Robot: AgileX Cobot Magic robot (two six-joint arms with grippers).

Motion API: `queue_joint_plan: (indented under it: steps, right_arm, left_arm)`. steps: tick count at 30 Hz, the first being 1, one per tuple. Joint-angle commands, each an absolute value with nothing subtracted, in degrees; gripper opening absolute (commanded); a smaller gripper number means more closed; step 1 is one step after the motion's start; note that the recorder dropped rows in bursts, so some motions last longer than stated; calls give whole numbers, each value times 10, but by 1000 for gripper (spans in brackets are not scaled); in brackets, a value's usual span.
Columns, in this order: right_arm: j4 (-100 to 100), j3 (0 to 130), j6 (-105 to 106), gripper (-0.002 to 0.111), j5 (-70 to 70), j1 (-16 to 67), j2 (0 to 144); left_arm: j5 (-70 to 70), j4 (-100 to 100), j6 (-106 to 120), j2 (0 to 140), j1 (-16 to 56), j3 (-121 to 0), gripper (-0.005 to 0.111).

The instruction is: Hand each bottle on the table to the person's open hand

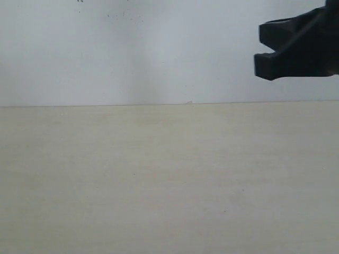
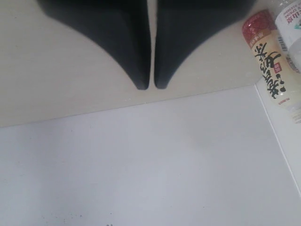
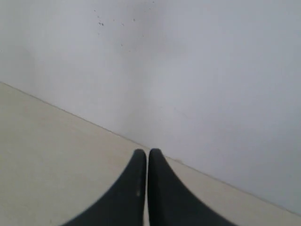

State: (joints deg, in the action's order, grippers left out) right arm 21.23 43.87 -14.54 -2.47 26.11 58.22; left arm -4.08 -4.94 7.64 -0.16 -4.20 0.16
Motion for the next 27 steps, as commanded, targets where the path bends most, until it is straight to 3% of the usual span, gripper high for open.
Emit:
queue_joint_plan:
  steps: [1,6,15,19,21,27]
  right_arm:
    - [204,435,-159,1,146,257,504]
    - [197,435,-179,1,251,257,444]
    - [218,435,-181,1,250,255,406]
    - [198,382,-194,1,251,127,340]
    - [197,291,-175,1,160,63,250]
    - [198,110,-181,1,108,-45,94]
  left_arm:
    - [-38,-50,78,0,-42,0,4]
    - [-38,-50,78,0,-42,0,4]
    - [-38,-50,78,0,-42,0,4]
    - [-38,-50,78,0,-42,0,4]
    - [-38,-50,78,0,-42,0,4]
    - [-38,-50,78,0,-42,0,4]
